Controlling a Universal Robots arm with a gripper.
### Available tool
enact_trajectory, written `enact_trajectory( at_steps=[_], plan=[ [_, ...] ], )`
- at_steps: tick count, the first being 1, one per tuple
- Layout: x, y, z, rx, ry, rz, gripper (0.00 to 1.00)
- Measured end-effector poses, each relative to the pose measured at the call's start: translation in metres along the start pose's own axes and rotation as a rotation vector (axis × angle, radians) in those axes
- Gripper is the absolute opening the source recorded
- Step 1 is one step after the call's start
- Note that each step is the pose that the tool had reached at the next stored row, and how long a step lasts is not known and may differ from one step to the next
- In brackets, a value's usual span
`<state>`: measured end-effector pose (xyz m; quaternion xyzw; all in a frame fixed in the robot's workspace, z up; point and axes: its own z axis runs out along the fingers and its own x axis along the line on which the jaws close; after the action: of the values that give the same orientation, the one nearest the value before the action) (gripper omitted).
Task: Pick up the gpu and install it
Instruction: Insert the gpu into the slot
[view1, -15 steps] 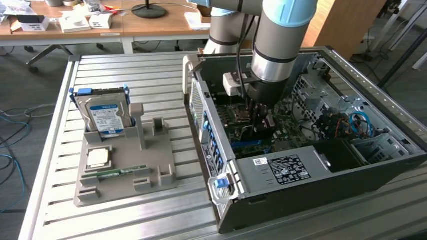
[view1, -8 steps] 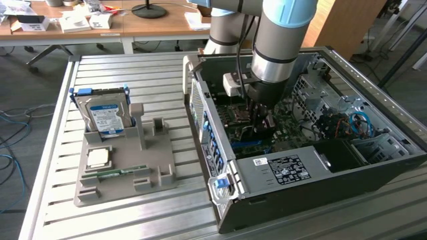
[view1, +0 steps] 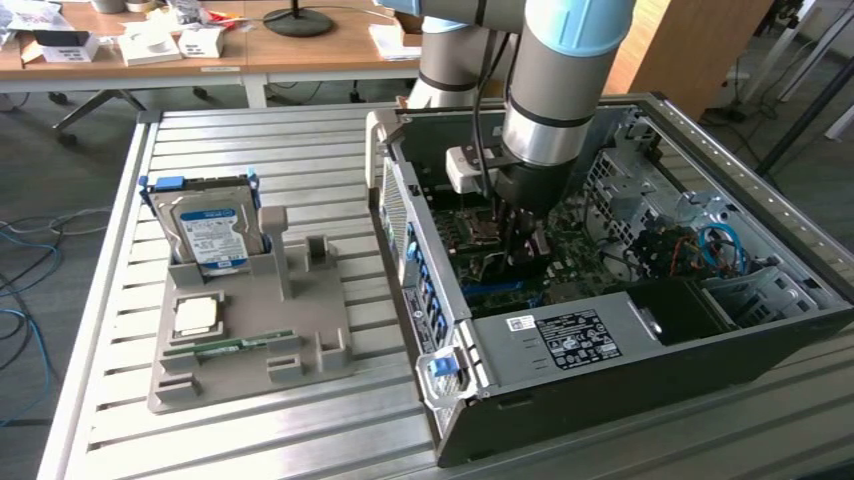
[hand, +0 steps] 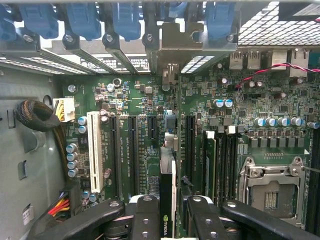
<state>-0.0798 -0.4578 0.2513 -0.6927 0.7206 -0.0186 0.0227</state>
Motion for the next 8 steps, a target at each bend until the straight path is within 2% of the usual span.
enact_trajectory(
  at_steps=[8],
  plan=[
    [0.0000, 0.0001, 0.0013, 0.0000, -0.0001, 0.000, 0.26]
  ],
)
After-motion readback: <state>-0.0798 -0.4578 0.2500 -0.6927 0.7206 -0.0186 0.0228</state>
